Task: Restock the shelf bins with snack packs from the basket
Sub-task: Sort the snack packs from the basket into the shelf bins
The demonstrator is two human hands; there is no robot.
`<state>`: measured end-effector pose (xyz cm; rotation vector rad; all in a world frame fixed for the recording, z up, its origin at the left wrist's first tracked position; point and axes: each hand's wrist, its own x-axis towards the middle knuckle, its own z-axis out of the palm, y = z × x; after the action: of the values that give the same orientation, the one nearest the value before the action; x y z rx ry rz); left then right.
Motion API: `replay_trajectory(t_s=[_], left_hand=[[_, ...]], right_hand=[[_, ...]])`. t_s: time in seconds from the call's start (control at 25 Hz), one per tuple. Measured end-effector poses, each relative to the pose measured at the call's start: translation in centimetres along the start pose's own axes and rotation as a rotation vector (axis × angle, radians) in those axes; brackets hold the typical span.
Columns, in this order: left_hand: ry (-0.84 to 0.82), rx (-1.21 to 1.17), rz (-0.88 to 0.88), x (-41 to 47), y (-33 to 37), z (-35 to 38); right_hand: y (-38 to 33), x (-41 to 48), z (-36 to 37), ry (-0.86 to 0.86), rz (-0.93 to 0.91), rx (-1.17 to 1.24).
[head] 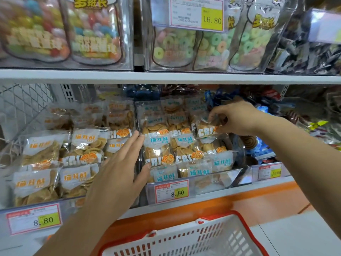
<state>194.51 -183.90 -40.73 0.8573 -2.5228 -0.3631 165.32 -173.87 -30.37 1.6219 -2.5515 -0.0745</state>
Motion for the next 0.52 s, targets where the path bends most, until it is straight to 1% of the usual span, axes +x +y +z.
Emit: replay_trajectory(t_s=[0.32, 0.4, 0.52], left_hand=[[0.009, -0.014, -0.001, 0.0, -0.1, 0.1], [0.008, -0.006, -0.004, 0.1, 0.0, 0.0], [0.006, -0.001, -0.01, 0.1, 0.1, 0.0]], right_hand=[[0.8, -0.4, 1.8, 0.108, -0.075, 0.112], [0.8, -0.7, 1.7, 0.127, -0.073, 0.085], [0.0, -0.8, 1.6, 0.225, -0.047, 0.009]])
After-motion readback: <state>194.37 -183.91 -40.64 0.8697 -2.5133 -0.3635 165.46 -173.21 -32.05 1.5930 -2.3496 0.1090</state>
